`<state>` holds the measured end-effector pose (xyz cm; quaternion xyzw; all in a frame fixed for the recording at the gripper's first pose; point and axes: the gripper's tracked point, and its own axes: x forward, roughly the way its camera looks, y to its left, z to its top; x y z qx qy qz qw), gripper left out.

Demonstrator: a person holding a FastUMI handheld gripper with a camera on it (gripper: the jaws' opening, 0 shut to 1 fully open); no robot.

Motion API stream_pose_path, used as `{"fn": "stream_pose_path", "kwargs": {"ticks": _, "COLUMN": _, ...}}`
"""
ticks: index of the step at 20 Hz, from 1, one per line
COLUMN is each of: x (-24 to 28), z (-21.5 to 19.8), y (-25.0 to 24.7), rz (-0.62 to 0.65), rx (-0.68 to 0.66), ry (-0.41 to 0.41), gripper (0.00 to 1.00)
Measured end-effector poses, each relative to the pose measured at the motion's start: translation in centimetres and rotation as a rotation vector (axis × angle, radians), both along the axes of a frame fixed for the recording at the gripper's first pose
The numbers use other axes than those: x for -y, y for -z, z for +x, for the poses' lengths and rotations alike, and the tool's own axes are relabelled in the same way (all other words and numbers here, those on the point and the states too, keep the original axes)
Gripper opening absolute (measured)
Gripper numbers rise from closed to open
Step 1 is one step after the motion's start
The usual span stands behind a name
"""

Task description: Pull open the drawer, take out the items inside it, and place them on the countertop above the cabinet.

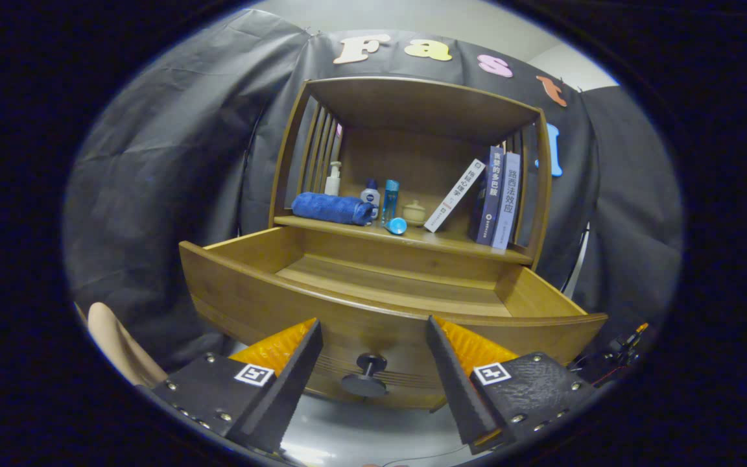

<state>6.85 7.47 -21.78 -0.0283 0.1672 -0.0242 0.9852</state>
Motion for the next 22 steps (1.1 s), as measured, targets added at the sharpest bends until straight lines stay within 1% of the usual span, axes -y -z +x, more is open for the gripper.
{"fn": "stream_pose_path", "kwargs": {"ticks": 7, "x": 1.1, "z": 1.5, "y": 0.2, "rz": 0.013, "rx": 0.024, "ry": 0.119, "gripper": 0.96}}
{"fn": "stream_pose_path", "kwargs": {"ticks": 15, "x": 1.5, "z": 2.5, "y": 0.1, "rz": 0.020, "rx": 0.048, "ry": 0.114, "gripper": 0.97}}
{"fn": "stream_pose_path", "kwargs": {"ticks": 18, "x": 1.8, "z": 3.9, "y": 0.3, "rz": 0.027, "rx": 0.035, "ry": 0.109, "gripper": 0.97}}
{"fn": "stream_pose_path", "kwargs": {"ticks": 22, "x": 1.7, "z": 6.5, "y": 0.3, "rz": 0.022, "rx": 0.038, "ry": 0.128, "gripper": 0.97}}
